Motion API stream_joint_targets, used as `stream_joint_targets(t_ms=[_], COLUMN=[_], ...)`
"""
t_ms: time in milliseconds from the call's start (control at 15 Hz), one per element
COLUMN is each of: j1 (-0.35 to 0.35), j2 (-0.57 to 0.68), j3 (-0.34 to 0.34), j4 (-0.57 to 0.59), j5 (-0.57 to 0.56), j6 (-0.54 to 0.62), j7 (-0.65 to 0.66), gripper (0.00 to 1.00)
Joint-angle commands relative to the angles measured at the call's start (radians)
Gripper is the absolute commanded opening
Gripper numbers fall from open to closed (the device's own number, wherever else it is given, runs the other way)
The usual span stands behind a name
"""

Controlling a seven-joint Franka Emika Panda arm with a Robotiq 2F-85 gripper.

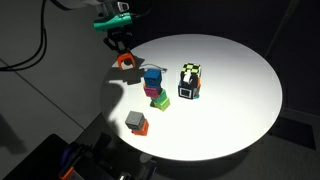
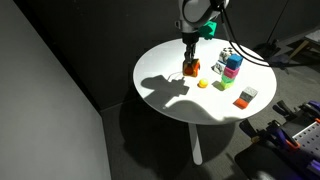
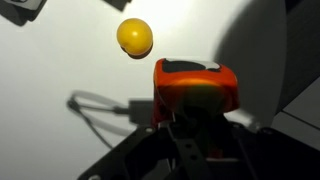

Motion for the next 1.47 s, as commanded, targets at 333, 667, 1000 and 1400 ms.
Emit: stream_joint_targets(t_ms=[333,667,1000,1400], j1=[-0.003,0.006,0.012,0.007], j2=[-0.083,-0.118,-0.126,-0.093], j3=[-0.012,-0.035,-0.051,-0.044], j4=[-0.026,-0.048,-0.064,-0.028], j5=[0.044,0.038,0.034,0.043], j6=[-0.037,-0.002,0.049,0.033], j7=[0.070,0.178,0.258,0.232], gripper=[0.09,0.09,0.09,0.30])
